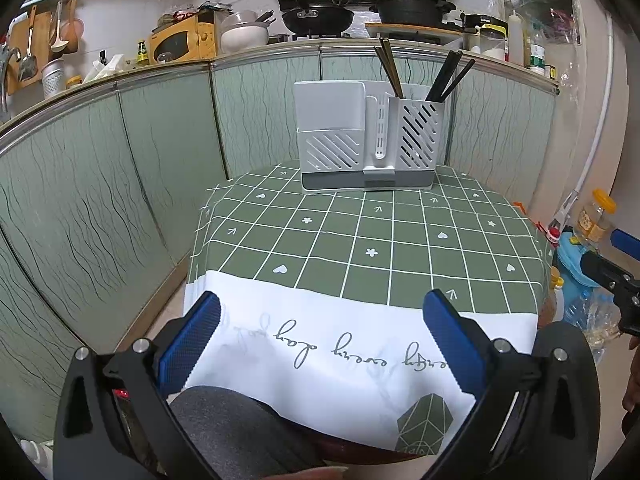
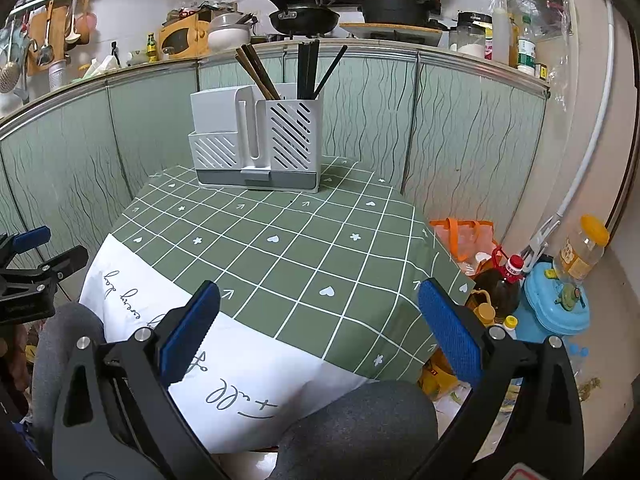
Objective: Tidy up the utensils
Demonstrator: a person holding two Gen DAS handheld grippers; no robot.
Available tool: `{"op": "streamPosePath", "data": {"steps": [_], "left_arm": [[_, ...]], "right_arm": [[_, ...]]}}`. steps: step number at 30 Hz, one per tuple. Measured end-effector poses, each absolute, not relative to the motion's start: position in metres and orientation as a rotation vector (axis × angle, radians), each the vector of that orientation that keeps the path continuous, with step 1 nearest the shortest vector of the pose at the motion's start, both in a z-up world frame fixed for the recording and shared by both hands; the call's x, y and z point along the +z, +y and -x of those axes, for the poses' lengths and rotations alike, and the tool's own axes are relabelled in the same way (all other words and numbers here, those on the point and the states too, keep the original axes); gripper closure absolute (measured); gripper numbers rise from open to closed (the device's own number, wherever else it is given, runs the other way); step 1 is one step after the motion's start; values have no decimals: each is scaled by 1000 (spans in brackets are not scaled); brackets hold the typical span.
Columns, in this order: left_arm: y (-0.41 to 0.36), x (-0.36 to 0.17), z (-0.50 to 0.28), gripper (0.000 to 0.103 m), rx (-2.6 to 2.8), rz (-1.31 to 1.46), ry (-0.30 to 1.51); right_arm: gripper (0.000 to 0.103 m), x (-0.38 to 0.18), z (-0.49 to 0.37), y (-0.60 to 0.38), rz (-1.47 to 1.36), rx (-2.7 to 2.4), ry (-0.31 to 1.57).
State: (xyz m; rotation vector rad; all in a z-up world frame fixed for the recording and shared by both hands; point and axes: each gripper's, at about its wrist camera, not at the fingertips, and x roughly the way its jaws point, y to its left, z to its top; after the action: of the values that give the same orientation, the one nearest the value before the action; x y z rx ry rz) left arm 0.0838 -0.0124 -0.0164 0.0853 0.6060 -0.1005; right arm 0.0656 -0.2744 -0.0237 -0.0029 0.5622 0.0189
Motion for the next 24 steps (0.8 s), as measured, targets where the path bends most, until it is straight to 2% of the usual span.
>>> {"op": "streamPosePath", "data": {"steps": [24], "left_arm": [[-13,-14,-80,4,-110,-77,602]], "right_arm": [[8,-23,-65,-276,-3,20,568]]}}
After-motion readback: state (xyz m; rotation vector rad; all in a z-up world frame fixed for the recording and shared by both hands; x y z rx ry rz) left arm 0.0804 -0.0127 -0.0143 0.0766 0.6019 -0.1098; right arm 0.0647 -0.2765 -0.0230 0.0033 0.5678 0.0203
